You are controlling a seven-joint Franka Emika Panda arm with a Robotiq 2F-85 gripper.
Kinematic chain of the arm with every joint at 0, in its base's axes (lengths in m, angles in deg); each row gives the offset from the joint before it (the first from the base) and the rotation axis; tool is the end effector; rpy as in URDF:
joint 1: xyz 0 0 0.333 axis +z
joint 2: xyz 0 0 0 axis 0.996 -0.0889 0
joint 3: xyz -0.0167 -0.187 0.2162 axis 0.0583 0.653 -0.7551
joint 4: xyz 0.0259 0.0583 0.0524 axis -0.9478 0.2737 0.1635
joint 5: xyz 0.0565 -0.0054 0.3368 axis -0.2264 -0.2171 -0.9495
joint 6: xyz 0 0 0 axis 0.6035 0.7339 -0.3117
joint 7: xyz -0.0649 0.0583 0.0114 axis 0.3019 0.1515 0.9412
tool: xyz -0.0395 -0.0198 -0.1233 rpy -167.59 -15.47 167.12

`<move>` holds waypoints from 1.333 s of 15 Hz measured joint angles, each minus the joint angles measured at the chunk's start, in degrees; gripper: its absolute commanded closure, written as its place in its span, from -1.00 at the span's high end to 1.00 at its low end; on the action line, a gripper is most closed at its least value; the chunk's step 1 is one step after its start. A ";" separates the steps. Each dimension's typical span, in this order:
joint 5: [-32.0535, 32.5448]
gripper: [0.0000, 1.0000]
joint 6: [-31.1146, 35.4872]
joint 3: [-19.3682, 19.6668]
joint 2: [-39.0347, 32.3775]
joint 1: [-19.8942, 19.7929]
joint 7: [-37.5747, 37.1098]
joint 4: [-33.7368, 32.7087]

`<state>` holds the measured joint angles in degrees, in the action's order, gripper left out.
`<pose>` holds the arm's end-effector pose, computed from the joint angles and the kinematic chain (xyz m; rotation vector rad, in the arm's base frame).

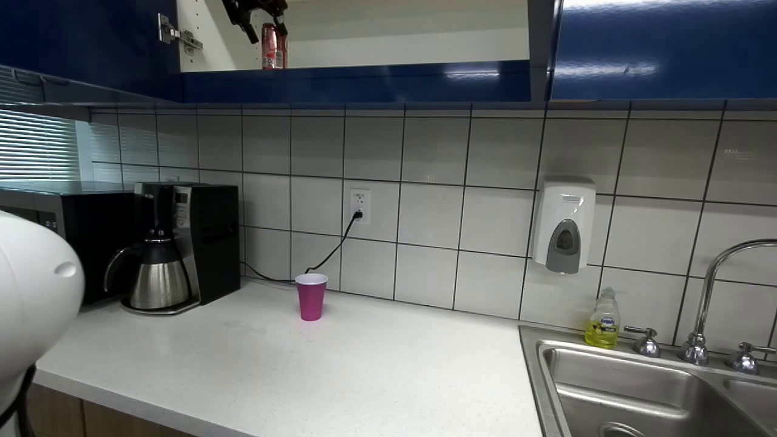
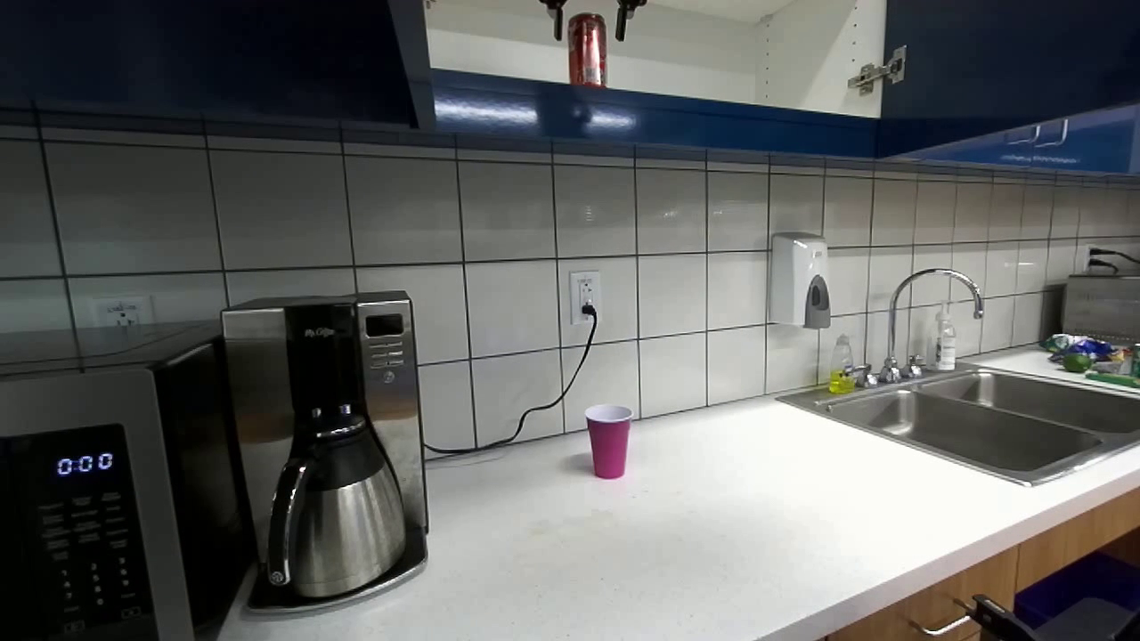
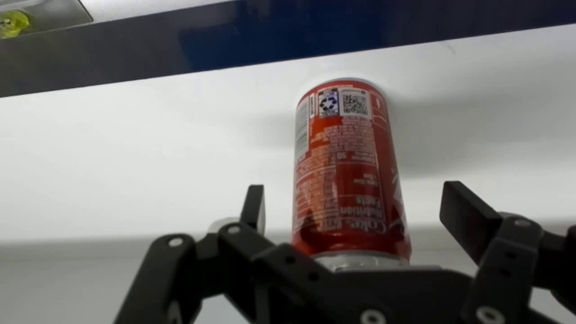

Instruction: Put the red can inside the cabinet

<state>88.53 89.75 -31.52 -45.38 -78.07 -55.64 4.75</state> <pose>0.4866 0.1512 0.7687 2.8568 -0.1710 0.9519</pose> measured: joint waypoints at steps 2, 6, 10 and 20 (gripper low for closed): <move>-1.16 1.00 0.06 -0.15 0.80 0.04 0.00 1.09; -3.81 1.00 0.52 -0.30 4.48 0.27 0.00 6.71; -6.24 1.00 2.64 -0.26 10.01 0.32 0.00 15.21; -11.29 1.00 10.36 -0.15 29.47 1.52 0.00 43.83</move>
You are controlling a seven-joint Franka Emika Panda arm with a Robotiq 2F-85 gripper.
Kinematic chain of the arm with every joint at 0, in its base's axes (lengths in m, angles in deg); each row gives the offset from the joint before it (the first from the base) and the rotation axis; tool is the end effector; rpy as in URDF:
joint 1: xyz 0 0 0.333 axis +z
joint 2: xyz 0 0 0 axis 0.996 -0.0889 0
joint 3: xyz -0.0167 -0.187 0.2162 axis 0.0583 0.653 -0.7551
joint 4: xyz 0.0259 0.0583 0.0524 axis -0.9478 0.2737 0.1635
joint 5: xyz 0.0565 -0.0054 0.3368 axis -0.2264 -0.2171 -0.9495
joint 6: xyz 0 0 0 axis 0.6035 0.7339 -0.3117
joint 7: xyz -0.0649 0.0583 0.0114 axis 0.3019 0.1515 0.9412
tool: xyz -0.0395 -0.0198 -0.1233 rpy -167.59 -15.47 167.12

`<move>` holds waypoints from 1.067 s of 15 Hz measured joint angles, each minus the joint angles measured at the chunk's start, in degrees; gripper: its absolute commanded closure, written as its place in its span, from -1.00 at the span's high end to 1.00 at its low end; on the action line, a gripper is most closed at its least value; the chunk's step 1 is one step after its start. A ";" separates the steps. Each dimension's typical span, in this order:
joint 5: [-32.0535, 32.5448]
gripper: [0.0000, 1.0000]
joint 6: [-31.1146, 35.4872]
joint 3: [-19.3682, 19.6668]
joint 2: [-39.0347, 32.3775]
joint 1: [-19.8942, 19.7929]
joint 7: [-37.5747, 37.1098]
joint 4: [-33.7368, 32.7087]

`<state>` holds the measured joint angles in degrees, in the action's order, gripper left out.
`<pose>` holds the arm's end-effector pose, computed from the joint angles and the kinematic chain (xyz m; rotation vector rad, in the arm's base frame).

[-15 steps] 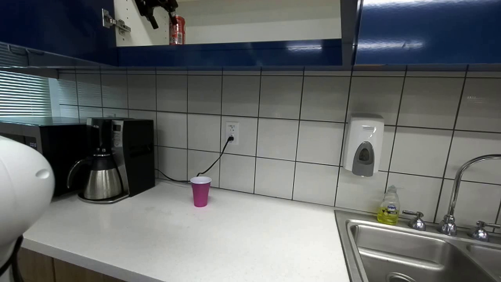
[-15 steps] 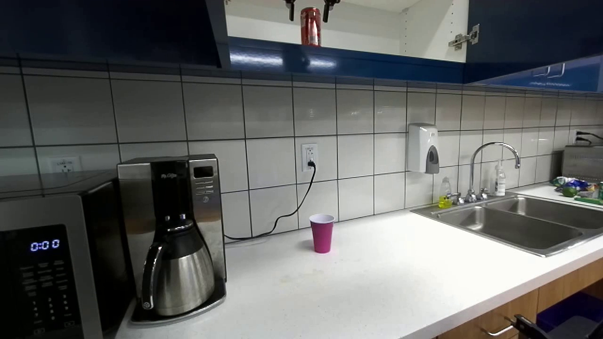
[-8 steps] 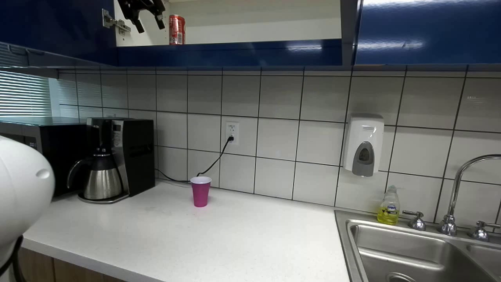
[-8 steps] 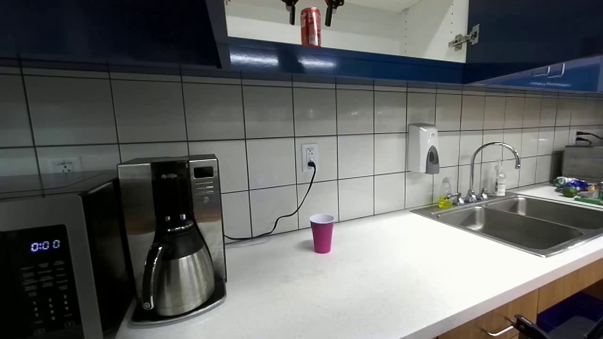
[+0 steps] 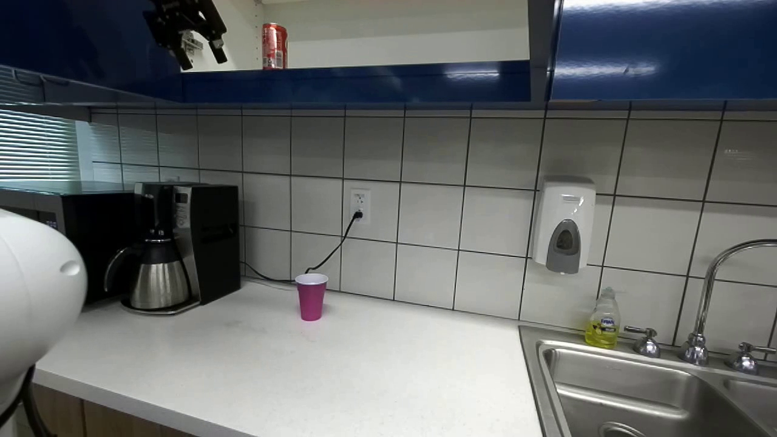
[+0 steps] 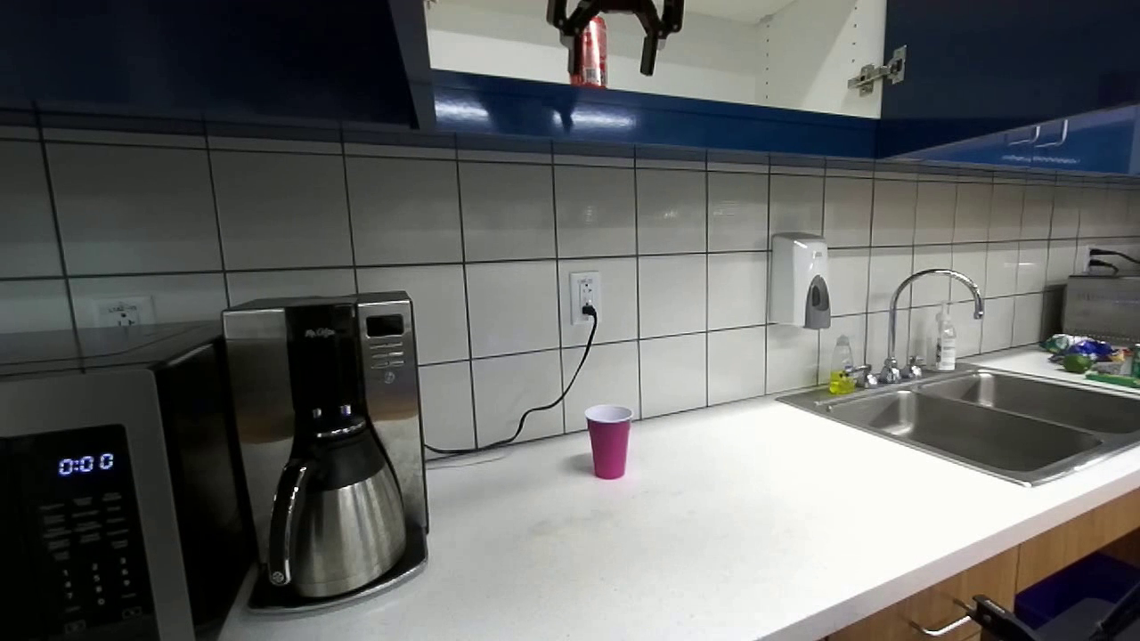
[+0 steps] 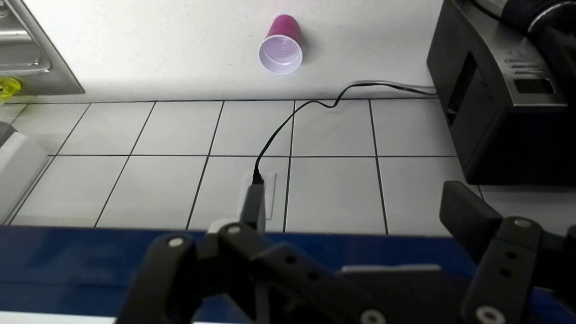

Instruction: Put the red can inside the cabinet

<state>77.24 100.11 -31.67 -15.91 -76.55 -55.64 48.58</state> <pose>0.3622 0.1867 0.6871 2.9129 0.0060 0.8153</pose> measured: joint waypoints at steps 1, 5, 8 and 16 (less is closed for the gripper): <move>-0.57 1.00 0.80 0.02 1.53 0.01 0.00 2.73; -2.44 1.00 4.94 0.65 5.64 0.01 0.00 12.83; -3.20 1.00 8.55 1.55 6.68 -0.03 0.00 19.76; -3.20 1.00 20.40 4.23 5.38 -1.69 0.01 34.31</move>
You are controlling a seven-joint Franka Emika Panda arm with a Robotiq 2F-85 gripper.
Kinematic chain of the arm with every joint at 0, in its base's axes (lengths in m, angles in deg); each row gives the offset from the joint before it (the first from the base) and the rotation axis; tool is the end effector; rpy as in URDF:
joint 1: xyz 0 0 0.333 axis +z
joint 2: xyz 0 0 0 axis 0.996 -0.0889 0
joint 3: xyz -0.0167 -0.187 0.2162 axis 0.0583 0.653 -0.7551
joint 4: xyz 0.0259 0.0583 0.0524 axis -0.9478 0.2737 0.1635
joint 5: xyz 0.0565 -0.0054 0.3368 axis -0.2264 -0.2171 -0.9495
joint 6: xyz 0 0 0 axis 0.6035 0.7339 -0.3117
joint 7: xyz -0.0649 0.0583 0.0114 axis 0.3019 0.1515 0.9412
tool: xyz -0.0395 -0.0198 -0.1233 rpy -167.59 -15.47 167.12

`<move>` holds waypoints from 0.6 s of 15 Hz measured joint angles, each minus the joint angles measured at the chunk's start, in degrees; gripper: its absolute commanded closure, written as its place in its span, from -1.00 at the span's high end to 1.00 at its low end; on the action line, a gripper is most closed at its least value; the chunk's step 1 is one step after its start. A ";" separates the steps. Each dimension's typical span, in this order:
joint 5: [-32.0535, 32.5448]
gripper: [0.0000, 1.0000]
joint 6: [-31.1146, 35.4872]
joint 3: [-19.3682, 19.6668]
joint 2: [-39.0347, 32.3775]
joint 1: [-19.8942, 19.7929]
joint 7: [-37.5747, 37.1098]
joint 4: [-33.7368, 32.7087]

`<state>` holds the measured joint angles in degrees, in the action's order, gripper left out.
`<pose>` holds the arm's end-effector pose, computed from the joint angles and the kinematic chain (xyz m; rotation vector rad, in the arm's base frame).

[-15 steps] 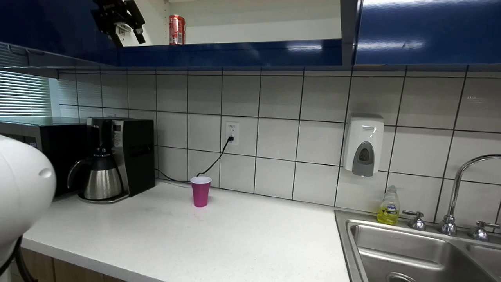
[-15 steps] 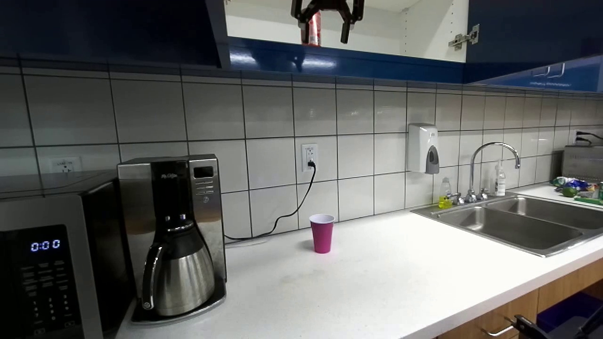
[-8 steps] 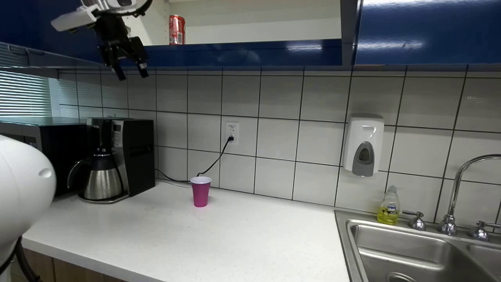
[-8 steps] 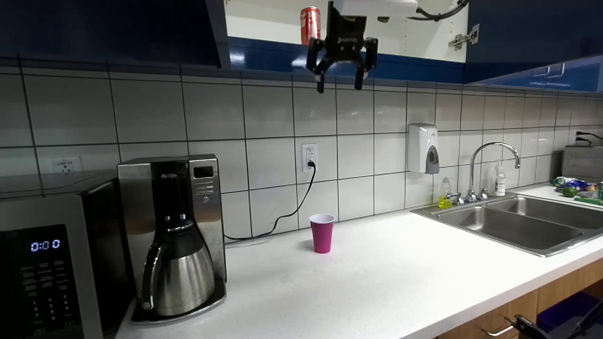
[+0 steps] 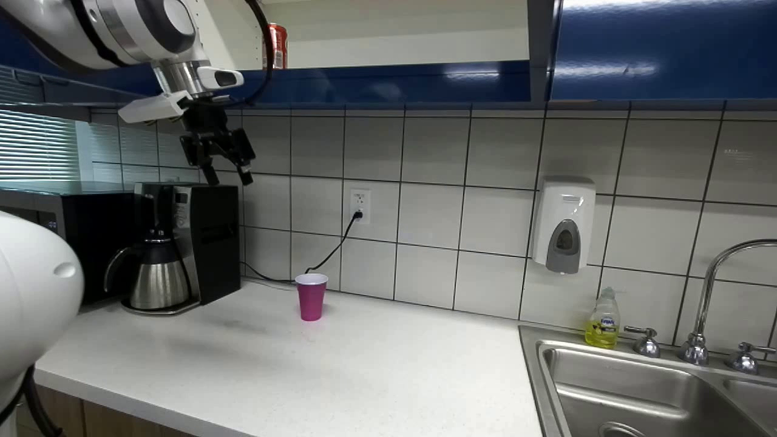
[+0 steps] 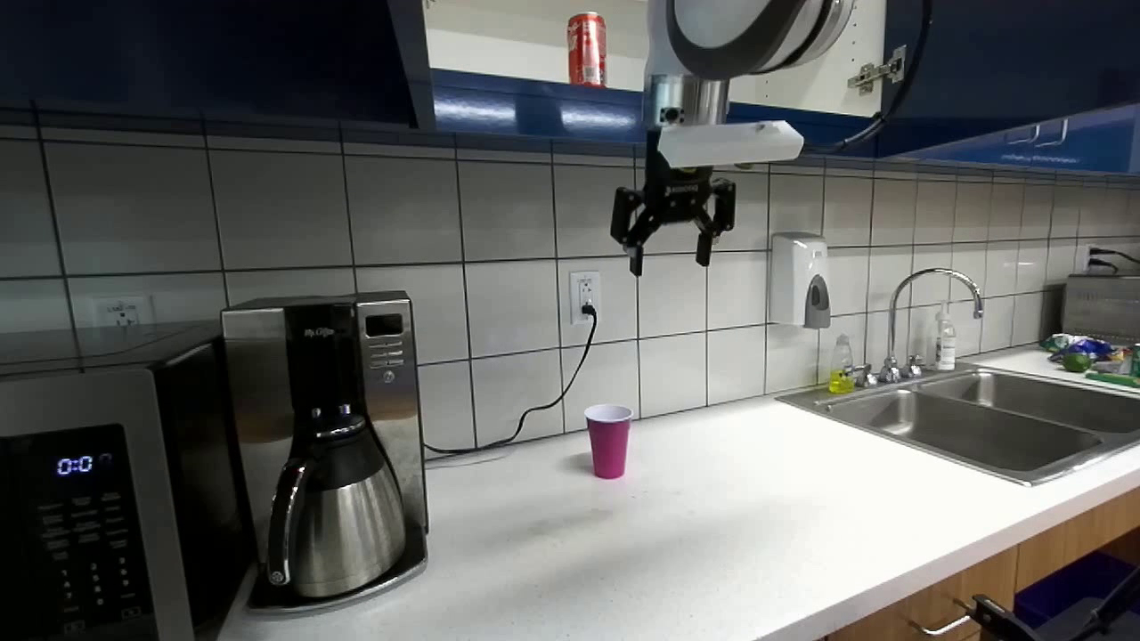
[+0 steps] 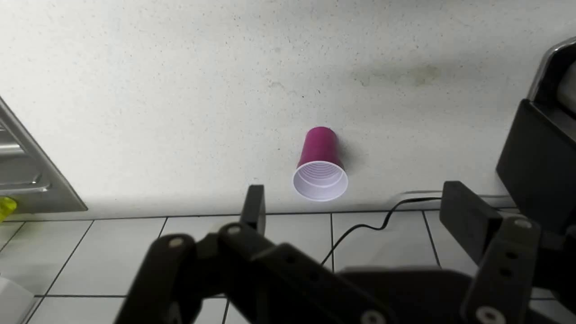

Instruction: Put the red can inside the cabinet

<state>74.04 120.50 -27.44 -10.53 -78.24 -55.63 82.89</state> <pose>0.3707 0.1304 0.4949 2.9664 -0.0768 0.5576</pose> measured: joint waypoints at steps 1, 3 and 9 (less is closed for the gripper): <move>0.00 1.00 1.01 0.37 -0.39 -0.13 0.01 1.20; -0.01 1.00 2.58 1.03 -1.24 -0.38 0.01 3.24; -0.66 1.00 6.32 1.86 -3.76 -0.57 0.28 7.47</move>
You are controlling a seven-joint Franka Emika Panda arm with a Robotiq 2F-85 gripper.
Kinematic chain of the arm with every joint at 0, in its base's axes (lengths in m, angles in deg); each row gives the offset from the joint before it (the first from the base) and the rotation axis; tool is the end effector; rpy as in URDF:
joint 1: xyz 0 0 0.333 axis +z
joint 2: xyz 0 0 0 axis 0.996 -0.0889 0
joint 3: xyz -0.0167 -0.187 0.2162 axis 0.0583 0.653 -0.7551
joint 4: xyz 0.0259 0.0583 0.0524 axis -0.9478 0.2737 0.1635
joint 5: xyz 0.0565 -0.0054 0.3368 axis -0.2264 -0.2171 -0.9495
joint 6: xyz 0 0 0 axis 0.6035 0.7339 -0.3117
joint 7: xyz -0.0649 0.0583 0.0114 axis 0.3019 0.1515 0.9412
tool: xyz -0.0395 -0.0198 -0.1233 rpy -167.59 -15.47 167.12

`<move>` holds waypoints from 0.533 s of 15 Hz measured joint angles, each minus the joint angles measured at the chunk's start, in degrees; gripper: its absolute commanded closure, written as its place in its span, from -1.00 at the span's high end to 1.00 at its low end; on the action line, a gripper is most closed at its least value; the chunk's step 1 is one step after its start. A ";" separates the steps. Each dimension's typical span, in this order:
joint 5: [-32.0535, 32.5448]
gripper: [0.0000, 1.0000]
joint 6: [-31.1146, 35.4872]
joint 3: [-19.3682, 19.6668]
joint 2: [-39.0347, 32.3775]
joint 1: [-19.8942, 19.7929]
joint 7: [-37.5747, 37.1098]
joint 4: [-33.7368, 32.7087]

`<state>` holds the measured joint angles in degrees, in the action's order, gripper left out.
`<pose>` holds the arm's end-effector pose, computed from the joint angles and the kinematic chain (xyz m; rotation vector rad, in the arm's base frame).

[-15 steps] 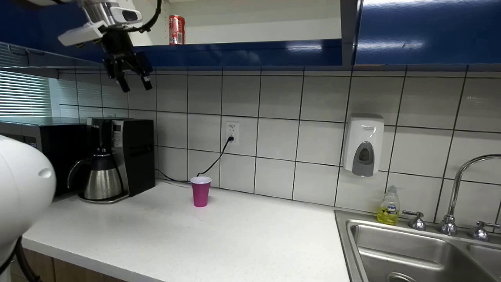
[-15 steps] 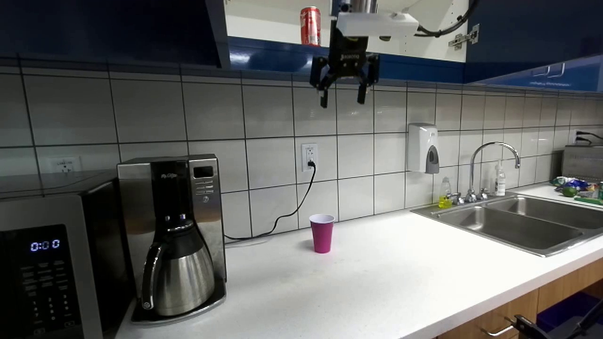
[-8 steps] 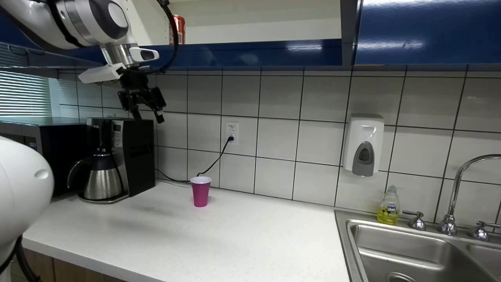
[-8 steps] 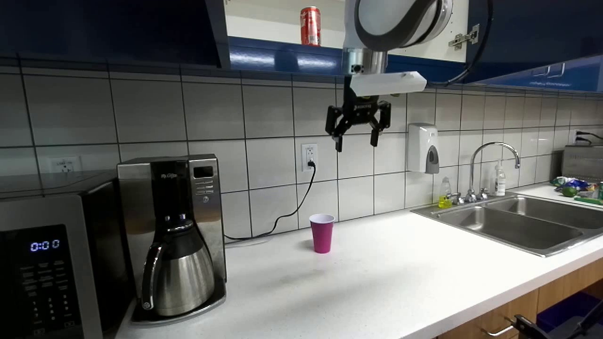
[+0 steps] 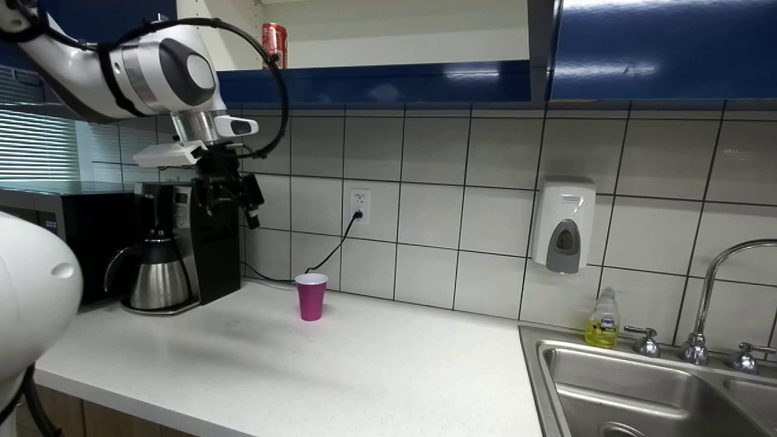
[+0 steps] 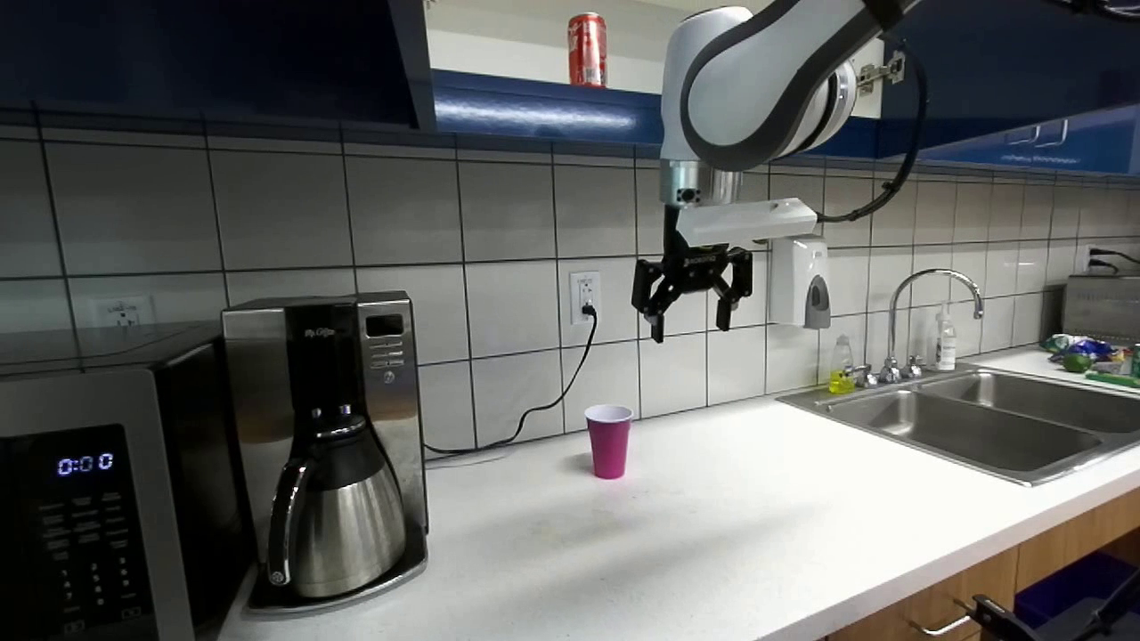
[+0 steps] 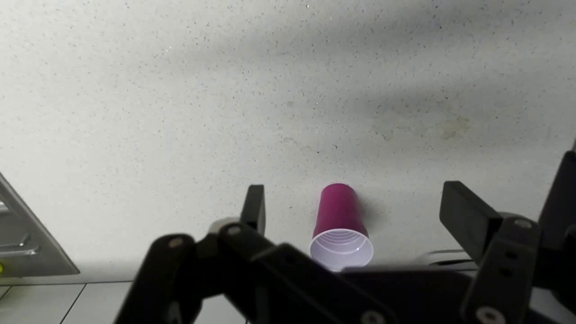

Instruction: Put the red can inside the cabinet

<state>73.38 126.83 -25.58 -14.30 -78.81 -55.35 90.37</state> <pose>0.3746 0.1105 0.4243 2.9981 -0.1110 0.4156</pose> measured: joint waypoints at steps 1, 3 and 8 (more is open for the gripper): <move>-0.47 1.00 0.35 0.00 -0.26 0.00 0.37 0.37; -0.62 1.00 0.57 0.00 -0.46 0.01 0.49 0.57; -0.71 1.00 0.63 0.00 -0.46 0.01 0.55 0.57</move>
<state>72.67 127.46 -25.58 -14.76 -78.80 -54.79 90.93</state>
